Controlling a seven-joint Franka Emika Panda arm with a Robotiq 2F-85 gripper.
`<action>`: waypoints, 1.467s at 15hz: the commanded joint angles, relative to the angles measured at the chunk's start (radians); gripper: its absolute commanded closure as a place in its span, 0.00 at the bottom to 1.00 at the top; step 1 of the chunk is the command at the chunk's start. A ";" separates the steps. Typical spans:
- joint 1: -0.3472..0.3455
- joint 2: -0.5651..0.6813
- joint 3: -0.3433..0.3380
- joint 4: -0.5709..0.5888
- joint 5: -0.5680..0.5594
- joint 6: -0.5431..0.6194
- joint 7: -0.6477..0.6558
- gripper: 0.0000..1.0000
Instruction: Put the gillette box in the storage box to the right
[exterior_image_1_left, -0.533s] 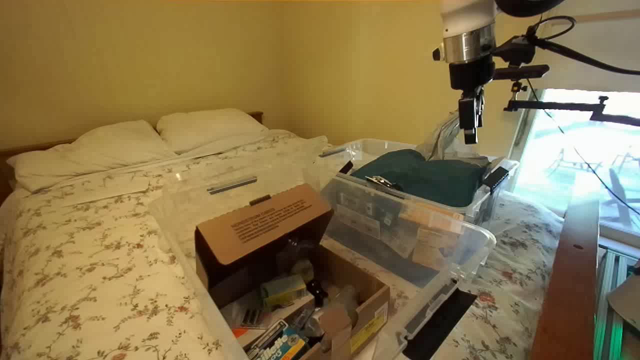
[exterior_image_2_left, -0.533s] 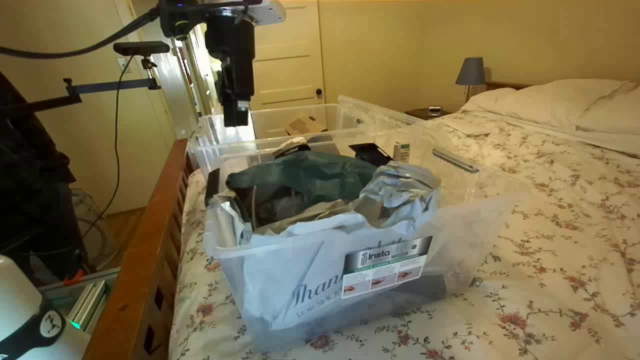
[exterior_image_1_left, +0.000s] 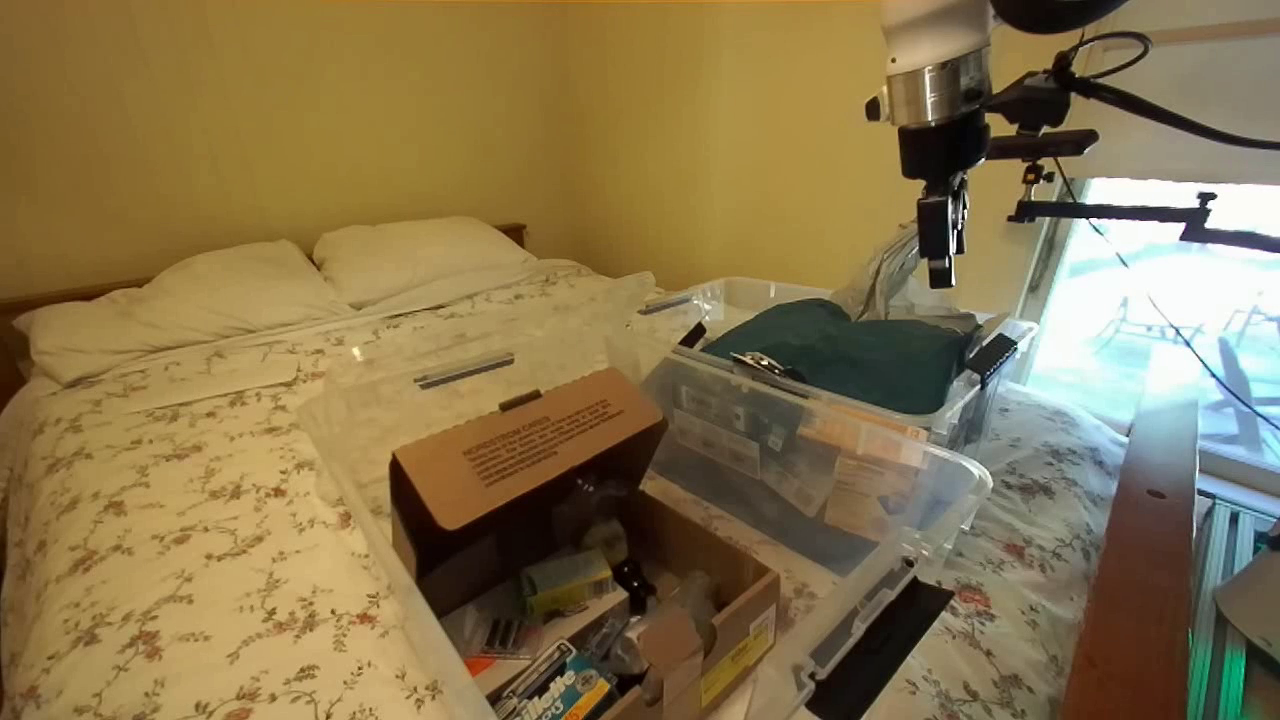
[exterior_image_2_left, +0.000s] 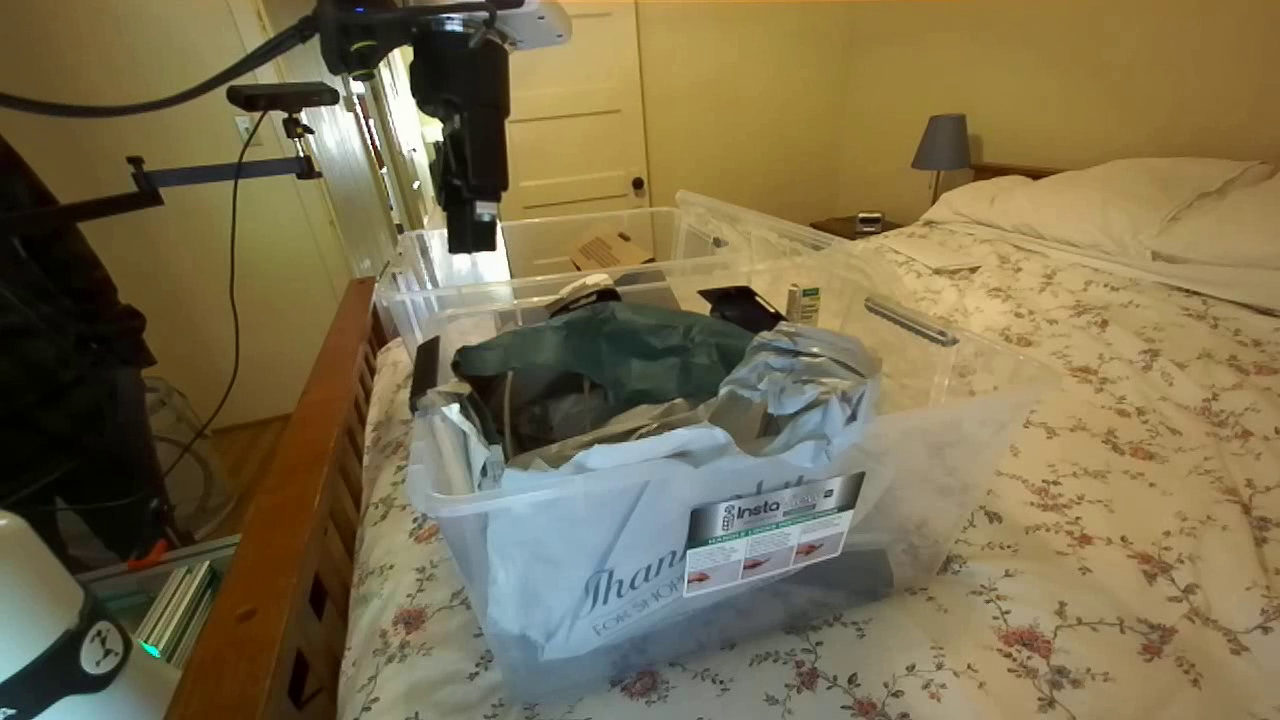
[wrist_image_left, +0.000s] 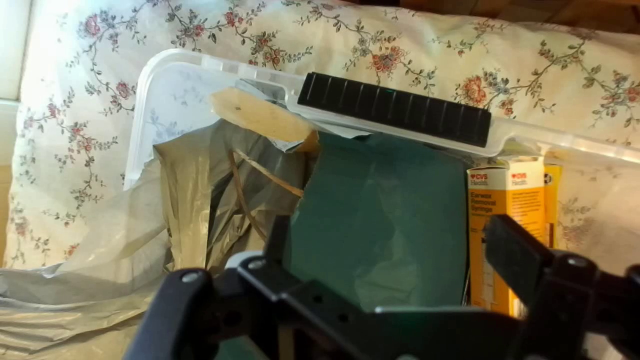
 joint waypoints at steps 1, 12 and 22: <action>0.028 0.003 -0.024 0.002 -0.006 -0.003 0.007 0.00; 0.268 0.122 0.204 0.109 0.032 0.165 0.118 0.00; 0.367 0.408 0.282 0.292 -0.284 0.307 0.322 0.00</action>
